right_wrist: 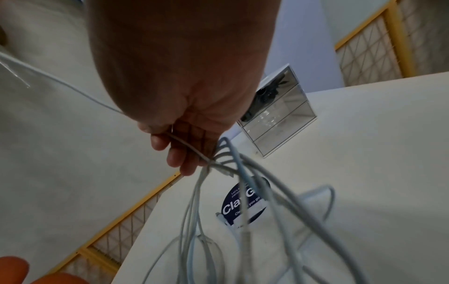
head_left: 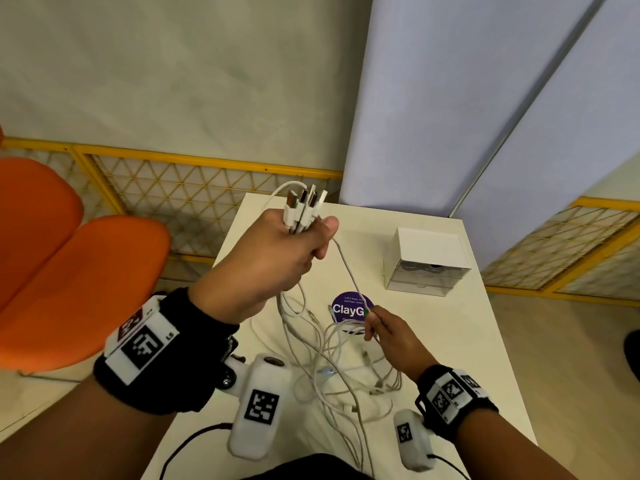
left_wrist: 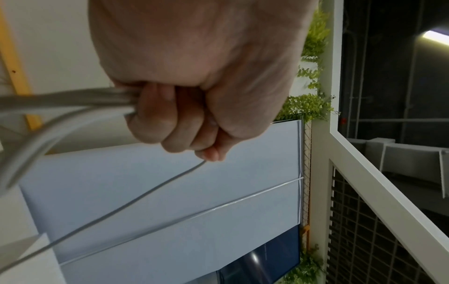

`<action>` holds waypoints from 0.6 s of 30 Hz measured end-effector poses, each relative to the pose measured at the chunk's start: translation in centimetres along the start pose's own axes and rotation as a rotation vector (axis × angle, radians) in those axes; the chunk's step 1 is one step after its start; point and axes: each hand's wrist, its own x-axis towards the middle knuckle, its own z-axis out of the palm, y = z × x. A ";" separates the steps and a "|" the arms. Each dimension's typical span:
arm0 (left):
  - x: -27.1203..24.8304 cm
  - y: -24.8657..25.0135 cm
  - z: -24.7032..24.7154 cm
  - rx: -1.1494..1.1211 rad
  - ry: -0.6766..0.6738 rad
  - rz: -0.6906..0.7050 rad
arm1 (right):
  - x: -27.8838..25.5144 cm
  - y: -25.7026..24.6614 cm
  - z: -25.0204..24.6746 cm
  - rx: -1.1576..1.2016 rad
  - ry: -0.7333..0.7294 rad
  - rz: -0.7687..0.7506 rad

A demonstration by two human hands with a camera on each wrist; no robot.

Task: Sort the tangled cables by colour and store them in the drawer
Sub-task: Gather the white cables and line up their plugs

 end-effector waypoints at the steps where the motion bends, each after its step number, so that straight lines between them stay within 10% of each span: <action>1: -0.2 -0.1 0.2 -0.013 0.000 -0.003 | 0.3 0.2 0.0 0.002 0.005 0.012; 11: -0.8 1.3 -1.0 0.008 -0.188 0.024 | -0.2 3.4 0.6 0.097 0.057 0.103; 18: -1.3 0.8 -2.0 -0.084 -0.071 -0.079 | -5.1 8.7 -6.0 -0.092 0.493 0.353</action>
